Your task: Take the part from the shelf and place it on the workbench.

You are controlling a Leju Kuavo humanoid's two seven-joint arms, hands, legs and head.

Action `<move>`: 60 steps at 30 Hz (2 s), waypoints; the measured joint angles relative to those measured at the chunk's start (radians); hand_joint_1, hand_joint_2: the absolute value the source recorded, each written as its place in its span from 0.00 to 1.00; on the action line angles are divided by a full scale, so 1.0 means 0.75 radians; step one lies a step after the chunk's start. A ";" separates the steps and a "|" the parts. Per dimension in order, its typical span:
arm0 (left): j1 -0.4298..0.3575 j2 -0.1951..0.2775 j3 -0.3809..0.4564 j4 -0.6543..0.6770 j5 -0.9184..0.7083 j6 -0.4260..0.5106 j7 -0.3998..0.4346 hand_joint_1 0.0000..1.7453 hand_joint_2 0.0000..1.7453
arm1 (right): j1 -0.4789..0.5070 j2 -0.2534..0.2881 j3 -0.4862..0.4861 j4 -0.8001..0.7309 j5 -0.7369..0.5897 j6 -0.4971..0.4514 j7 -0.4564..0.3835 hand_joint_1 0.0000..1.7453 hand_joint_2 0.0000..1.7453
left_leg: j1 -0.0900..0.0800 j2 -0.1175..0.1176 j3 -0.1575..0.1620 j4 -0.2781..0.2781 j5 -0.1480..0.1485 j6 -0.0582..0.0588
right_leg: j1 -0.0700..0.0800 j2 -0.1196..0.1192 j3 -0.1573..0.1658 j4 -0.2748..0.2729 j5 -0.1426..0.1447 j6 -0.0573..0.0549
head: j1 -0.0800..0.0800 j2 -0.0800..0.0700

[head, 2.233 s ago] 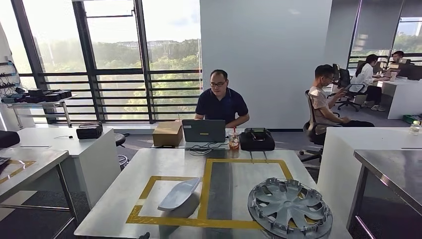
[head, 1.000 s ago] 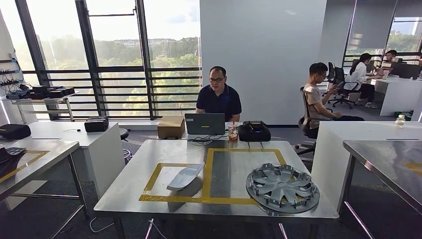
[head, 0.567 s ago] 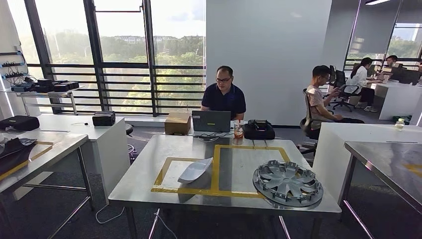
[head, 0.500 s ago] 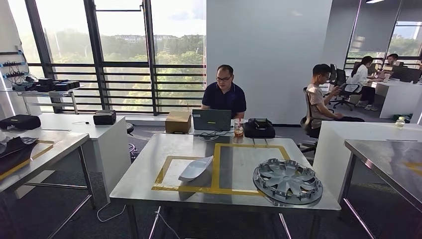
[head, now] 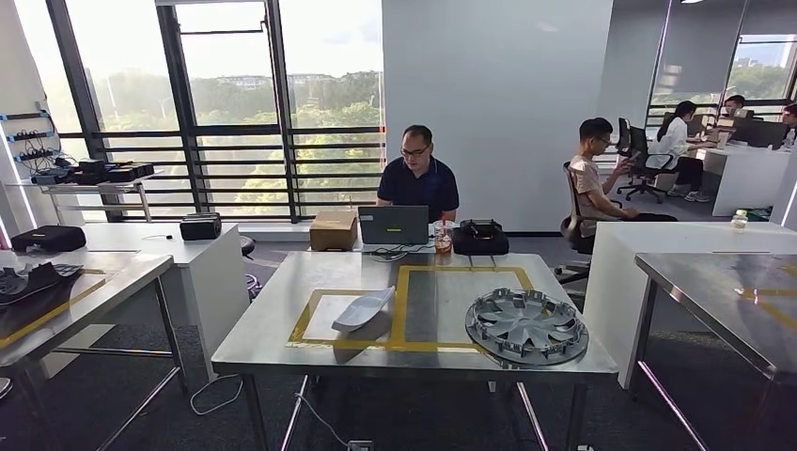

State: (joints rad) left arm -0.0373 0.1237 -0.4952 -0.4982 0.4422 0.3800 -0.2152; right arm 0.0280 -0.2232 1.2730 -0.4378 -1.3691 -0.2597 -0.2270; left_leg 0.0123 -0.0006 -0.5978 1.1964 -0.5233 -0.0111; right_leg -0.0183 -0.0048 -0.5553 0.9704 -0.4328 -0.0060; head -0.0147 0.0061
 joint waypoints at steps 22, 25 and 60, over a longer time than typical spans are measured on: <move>0.008 0.007 -0.034 0.121 0.143 -0.003 0.040 0.00 0.00 | -0.016 -0.009 0.071 0.004 -0.051 0.051 0.002 0.00 0.25 | -0.024 0.011 -0.005 -0.269 0.161 0.031 | 0.004 0.005 0.114 -0.011 -0.105 0.014 | 0.010 0.000; 0.012 0.011 -0.037 0.137 0.189 -0.032 0.072 0.00 0.00 | -0.017 -0.006 0.080 0.010 -0.065 0.059 0.012 0.00 1.00 | -0.014 0.006 -0.065 -0.103 0.016 0.007 | -0.001 0.001 0.088 -0.013 -0.079 -0.013 | 0.005 0.000; 0.102 -0.013 0.079 0.170 0.071 -0.162 0.155 0.00 0.00 | 0.023 0.069 -0.292 0.019 0.371 0.123 0.114 0.00 0.00 | 0.000 0.004 -0.054 0.065 -0.073 0.004 | 0.007 0.011 0.031 0.026 -0.048 -0.002 | -0.001 0.000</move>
State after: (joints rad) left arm 0.0393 0.1141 -0.4356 -0.3710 0.4952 0.2588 -0.0986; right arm 0.0449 -0.1715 1.0543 -0.4238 -1.0910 -0.1672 -0.1415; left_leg 0.0121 0.0027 -0.6382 1.2449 -0.5778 -0.0083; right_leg -0.0129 0.0035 -0.5317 0.9900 -0.4689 -0.0072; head -0.0155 0.0061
